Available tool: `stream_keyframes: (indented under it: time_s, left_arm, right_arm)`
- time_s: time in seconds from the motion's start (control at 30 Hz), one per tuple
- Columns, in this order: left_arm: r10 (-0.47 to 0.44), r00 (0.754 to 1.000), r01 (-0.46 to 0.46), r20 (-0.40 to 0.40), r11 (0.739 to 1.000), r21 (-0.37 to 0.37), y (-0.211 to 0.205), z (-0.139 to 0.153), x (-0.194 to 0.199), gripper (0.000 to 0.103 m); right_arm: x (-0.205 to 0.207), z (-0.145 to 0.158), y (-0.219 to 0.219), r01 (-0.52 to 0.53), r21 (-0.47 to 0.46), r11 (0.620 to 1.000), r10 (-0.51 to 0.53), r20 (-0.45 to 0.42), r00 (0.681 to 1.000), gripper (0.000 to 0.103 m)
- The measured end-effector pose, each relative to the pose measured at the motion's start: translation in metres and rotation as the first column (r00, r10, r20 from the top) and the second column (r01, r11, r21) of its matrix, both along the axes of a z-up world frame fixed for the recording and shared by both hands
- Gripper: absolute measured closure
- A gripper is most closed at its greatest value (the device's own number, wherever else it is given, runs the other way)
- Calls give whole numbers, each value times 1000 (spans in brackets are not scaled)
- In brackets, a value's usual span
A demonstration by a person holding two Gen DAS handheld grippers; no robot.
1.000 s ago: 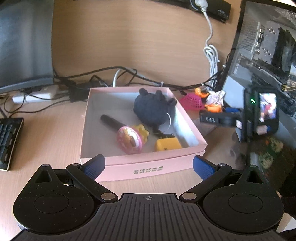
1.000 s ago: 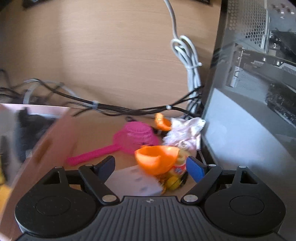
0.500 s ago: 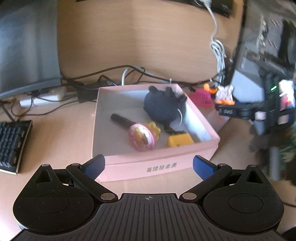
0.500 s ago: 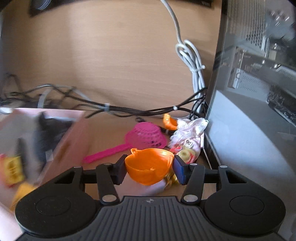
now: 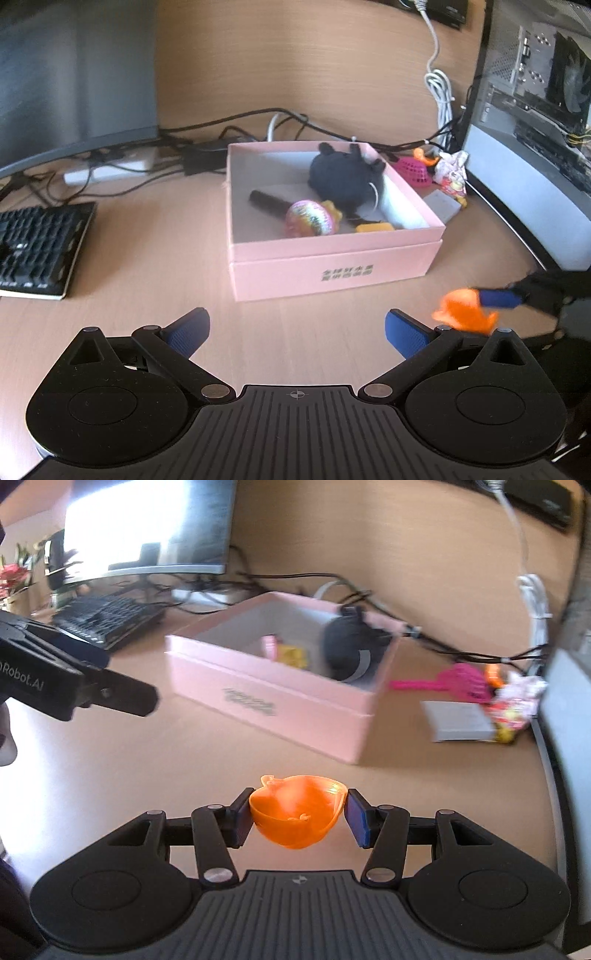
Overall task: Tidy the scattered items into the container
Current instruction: 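Grasp the orange cup with the right tool, then pass the orange cup to the left tool while the right tool grasps the pink strainer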
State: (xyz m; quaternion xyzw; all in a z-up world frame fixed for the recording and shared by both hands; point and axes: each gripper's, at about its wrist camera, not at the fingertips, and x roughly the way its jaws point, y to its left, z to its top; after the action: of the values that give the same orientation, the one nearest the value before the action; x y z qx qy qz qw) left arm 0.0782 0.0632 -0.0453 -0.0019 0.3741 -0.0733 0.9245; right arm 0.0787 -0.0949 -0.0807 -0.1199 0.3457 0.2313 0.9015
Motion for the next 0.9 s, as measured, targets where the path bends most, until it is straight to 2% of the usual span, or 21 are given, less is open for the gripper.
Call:
stream_keyframes:
  time_s: [0.07, 0.2, 0.27, 0.33, 0.4, 0.5, 0.57, 0.6, 0.7, 0.8, 0.9]
  left_arm:
    - [-4, 1000, 4, -1, 1000, -2, 2, 0, -5, 0]
    - [-13, 1000, 13, 3, 1000, -4, 2, 1, -9, 0]
    - [-15, 1000, 15, 4, 1000, -7, 1, 1, -8, 0]
    - [-12, 1000, 12, -1, 1000, -11, 0, 0, -4, 0]
    - [-11, 1000, 11, -10, 1000, -13, -3, -1, 0, 0]
    - [-28, 999, 28, -16, 999, -16, -11, 0, 7, 0]
    - [-50, 999, 50, -15, 999, -15, -18, 2, 10, 0]
    - [-62, 998, 62, -13, 998, -13, -22, 4, 11, 0]
    - [-97, 995, 97, -7, 995, 6, -32, 7, 13, 0]
    - [-107, 994, 107, 0, 994, 32, -34, 9, 14, 0]
    - [-68, 997, 68, -22, 997, 20, -27, 7, 19, 0]
  right_arm:
    - [-1, -1, 10, -13, 1, 1000, 13, 1, 1000, 51]
    - [-5, 7, 9, -28, 28, 999, 28, 24, 999, 36]
    - [-9, 17, -2, -35, 67, 997, 33, 30, 999, 35]
    - [-9, 31, -21, -18, 122, 992, 12, 47, 999, 35]
    - [-1, 48, -40, 46, 172, 984, -62, 87, 994, 34]
    - [38, 63, -56, 211, 160, 964, -235, 153, 960, 34]
    - [82, 62, -62, 322, 156, 934, -345, 159, 925, 33]
    - [107, 59, -65, 367, 158, 917, -389, 140, 910, 27]
    - [173, 44, -71, 431, 191, 882, -456, 110, 883, 25]
    - [224, 30, -72, 482, 159, 861, -499, 93, 861, 25]
    - [260, 13, -72, 521, 107, 847, -528, 55, 847, 25]
